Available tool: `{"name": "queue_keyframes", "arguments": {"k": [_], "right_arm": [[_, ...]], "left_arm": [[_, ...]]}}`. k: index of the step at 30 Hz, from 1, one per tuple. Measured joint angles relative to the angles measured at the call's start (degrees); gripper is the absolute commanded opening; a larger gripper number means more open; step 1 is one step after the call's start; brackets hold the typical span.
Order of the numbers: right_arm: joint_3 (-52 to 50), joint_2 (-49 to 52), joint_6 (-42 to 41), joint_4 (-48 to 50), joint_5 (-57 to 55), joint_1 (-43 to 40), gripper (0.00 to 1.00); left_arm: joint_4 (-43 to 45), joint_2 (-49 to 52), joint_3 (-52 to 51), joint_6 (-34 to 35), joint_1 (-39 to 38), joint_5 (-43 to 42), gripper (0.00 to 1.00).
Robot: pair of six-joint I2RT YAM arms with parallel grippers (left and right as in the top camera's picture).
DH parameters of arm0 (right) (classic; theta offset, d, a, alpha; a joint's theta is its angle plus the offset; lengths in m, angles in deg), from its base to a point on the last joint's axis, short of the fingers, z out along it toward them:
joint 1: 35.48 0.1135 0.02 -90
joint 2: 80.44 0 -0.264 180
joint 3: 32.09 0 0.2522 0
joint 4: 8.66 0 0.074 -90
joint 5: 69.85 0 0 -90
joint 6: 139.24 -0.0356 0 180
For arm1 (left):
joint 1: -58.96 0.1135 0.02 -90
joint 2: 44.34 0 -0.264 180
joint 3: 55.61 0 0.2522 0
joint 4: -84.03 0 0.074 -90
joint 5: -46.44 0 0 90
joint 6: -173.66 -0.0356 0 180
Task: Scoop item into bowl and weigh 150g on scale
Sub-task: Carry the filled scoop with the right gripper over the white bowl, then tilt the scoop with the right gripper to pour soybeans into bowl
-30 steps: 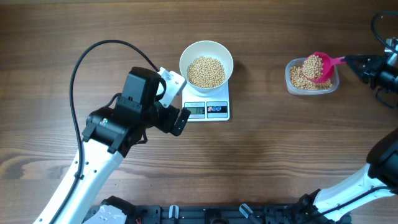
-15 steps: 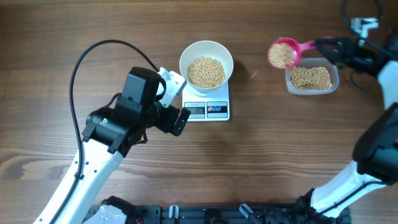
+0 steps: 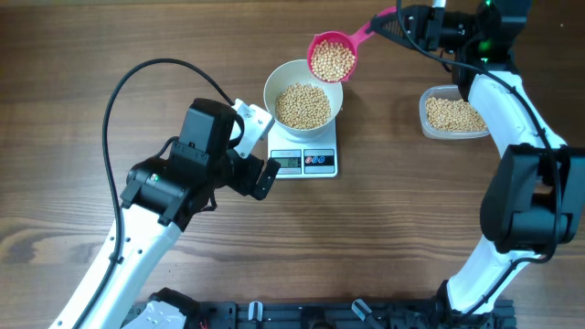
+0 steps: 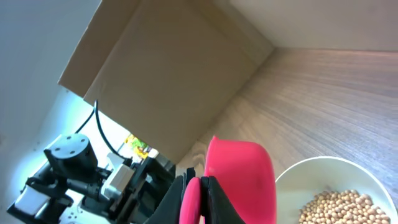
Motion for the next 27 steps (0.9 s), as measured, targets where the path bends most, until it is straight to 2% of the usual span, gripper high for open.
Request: {"name": "queue_keyframes", "arguments": {"k": [3,6,13,19,27], "right_arm": [[0.0,0.2,1.1,-0.2,-2.1,1.0,0.04],[0.0,0.4,5.2,-4.3,-4.9,3.3,0.04],[0.0,1.0,24.5,-18.6,-11.7,5.1,0.04],[0.0,1.1,35.3,-19.3,-14.2,9.2,0.04],[0.0,1.1,46.0,-19.3,-15.7,9.3,0.04]], "left_arm": [[0.0,0.0,0.0,0.0,0.0,0.0,1.00],[0.0,0.0,0.0,0.0,0.0,0.0,1.00],[0.1,0.0,0.0,0.0,0.0,0.0,1.00],[0.0,0.0,0.0,0.0,0.0,0.0,1.00],[0.0,0.0,0.0,0.0,0.0,0.0,1.00]]}}
